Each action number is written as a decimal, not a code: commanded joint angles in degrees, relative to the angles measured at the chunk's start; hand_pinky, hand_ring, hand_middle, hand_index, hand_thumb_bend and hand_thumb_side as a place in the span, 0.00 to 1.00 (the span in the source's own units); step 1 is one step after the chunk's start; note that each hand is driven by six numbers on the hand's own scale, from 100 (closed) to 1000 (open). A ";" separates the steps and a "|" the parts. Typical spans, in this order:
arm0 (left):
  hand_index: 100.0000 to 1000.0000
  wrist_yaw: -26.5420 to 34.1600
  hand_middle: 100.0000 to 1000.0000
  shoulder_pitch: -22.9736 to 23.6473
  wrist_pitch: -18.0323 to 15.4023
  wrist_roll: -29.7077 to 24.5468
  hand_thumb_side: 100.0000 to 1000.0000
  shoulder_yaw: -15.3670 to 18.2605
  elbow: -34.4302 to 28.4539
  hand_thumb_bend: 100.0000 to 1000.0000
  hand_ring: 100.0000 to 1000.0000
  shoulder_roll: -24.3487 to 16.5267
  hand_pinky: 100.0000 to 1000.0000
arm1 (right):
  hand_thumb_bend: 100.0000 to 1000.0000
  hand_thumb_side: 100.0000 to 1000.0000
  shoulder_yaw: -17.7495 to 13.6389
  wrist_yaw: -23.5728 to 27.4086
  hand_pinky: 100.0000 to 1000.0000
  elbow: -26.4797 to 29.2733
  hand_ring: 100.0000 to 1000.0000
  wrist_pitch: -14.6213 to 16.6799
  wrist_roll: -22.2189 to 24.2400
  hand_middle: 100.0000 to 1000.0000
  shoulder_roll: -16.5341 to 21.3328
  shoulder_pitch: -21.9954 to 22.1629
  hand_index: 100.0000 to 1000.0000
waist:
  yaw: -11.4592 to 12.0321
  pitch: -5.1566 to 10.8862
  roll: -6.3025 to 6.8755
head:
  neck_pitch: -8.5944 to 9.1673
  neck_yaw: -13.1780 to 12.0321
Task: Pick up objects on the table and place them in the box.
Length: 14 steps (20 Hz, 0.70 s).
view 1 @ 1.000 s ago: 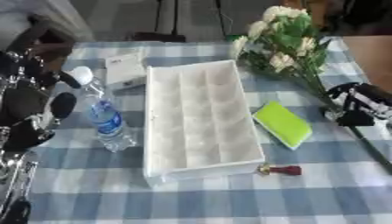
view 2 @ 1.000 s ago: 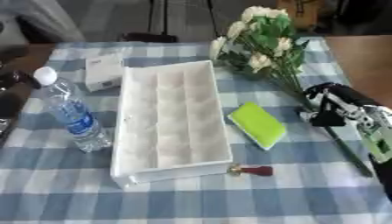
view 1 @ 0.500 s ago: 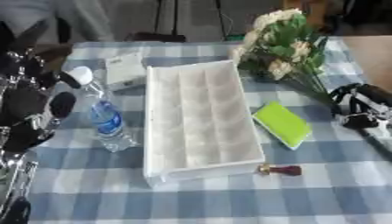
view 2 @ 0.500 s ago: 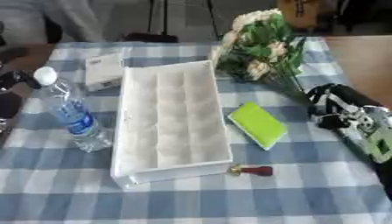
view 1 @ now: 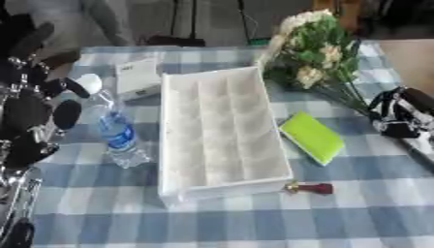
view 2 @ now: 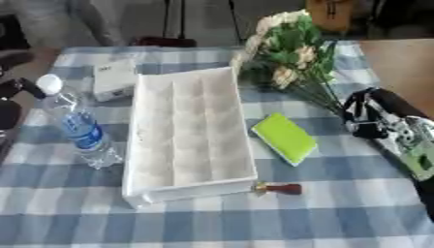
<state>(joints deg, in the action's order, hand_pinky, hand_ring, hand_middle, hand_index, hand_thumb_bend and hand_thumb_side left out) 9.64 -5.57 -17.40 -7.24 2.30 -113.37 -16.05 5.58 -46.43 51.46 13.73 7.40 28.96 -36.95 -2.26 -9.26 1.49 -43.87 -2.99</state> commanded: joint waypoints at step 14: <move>0.93 0.51 0.95 -0.66 0.03 -0.03 0.29 -0.12 -1.22 0.58 0.79 -0.72 0.42 | 0.00 0.00 0.56 11.08 0.00 15.50 0.14 -1.21 0.64 0.29 2.87 -0.62 0.45 | -0.07 0.92 -0.09 | -0.25 -0.14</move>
<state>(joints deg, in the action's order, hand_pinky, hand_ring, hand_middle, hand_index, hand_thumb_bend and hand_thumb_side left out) 9.87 -5.57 -17.39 -7.25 2.09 -113.37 -16.05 6.12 -36.24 64.77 12.72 7.49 29.64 -36.74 -2.37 -9.25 1.52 -43.87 -3.02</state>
